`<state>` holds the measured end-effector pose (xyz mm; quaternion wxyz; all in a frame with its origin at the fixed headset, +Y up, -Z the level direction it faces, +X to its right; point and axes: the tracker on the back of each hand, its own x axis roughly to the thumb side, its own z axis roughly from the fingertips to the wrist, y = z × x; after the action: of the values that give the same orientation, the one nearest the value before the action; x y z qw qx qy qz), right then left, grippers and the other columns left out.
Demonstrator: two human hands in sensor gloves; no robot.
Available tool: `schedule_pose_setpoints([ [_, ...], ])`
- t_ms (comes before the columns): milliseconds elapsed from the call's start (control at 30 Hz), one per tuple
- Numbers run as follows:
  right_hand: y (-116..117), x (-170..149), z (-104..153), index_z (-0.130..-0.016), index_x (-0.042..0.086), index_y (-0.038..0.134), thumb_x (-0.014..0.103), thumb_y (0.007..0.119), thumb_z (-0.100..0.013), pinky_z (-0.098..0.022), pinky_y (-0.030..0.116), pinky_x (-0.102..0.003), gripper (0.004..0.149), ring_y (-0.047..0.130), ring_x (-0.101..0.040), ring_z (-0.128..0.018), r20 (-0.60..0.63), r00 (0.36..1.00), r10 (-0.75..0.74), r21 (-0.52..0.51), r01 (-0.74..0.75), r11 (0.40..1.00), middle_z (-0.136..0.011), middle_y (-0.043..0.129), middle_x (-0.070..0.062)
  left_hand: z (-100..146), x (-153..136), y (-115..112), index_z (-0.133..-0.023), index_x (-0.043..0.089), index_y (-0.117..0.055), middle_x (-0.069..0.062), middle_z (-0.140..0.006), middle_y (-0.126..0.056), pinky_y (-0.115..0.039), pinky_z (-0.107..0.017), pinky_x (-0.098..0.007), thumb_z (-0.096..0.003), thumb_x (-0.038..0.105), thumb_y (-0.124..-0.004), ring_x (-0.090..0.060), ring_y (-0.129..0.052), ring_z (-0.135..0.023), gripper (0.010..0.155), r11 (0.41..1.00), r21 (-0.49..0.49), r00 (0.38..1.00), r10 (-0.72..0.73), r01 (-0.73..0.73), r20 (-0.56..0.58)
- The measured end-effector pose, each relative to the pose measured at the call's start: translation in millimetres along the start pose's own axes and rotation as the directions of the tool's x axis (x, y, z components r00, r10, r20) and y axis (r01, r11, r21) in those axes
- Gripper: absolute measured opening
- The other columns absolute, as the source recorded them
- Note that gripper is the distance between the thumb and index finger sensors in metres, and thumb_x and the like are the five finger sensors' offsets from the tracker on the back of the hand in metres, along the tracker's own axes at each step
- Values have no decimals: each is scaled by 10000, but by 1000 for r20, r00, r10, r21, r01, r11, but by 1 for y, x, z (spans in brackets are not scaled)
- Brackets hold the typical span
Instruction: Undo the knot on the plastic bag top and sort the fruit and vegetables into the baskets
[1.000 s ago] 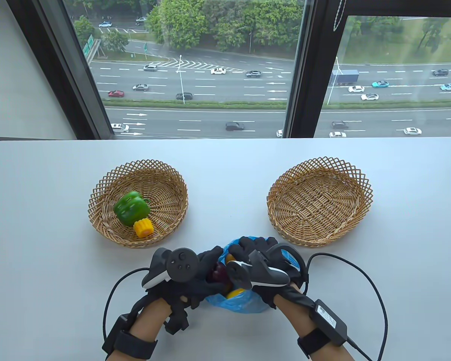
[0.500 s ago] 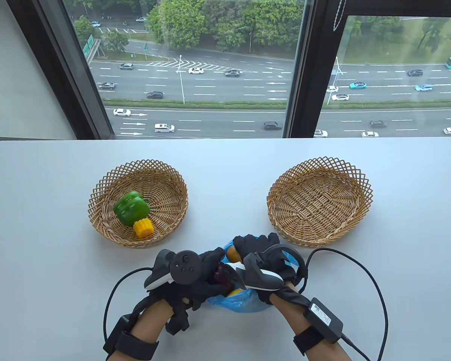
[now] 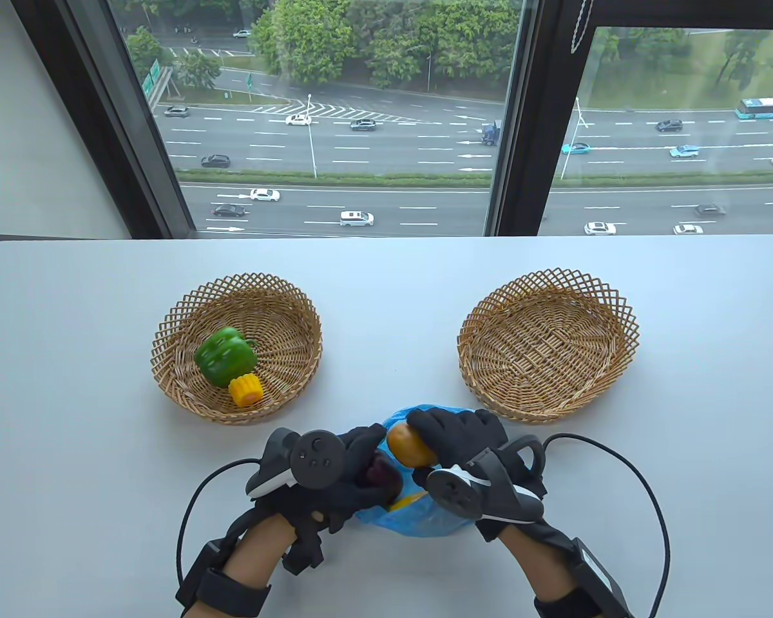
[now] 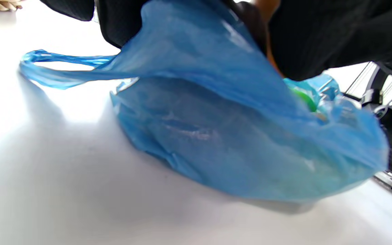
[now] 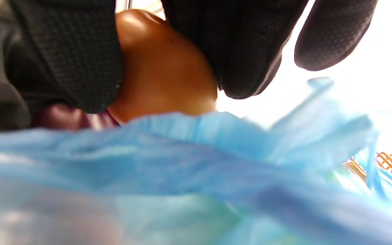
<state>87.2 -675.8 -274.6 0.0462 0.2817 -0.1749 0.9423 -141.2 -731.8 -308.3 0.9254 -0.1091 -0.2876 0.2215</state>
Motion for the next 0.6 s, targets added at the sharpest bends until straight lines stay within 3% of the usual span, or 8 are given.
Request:
schedule_pose_setpoints([
  [133,-9,-11,9,-1076,125,651,540,954,-408,-554,783,-592,843,966,-320,-706,22,985,-169,-84,170,982,-980,821,-139,6,6,8,-1154,278,-243,-139,-1208,-447,-473,-704,-684,-448,575,-818,-475,-514,-1050,959,992,121,998,19,-26,63],
  [200,-11,-18,11,-1077,113,648,518,958,-407,-557,786,-586,842,964,-335,-711,33,962,-270,-107,272,956,-982,816,-158,11,12,15,-1136,321,-191,-103,-1211,-441,-466,-712,-674,-451,529,-833,-451,-496,-1061,962,964,265,991,-10,-25,130],
  [267,-12,-23,13,-1079,107,642,511,954,-411,-557,788,-586,841,966,-341,-715,42,938,-344,-115,346,931,-983,814,-161,15,19,19,-1133,353,-223,-83,-1202,-486,-486,-714,-664,-443,499,-857,-422,-525,-1063,948,938,346,983,-38,-28,180],
  [500,-10,-27,13,-1089,90,619,434,969,-406,-545,815,-574,841,976,-371,-735,56,835,-547,-92,550,830,-1005,790,-181,23,35,21,-1127,380,-373,-70,-1145,-650,-593,-692,-643,-425,461,-902,-387,-712,-998,883,890,440,951,-22,-122,308],
  [600,-6,-25,11,-1097,28,594,351,960,-437,-556,827,-565,822,979,-404,-770,54,752,-657,-49,659,751,-1011,762,-248,24,37,21,-1127,390,-363,-85,-1137,-662,-627,-679,-632,-426,472,-896,-381,-767,-966,885,875,455,942,6,-168,336],
])
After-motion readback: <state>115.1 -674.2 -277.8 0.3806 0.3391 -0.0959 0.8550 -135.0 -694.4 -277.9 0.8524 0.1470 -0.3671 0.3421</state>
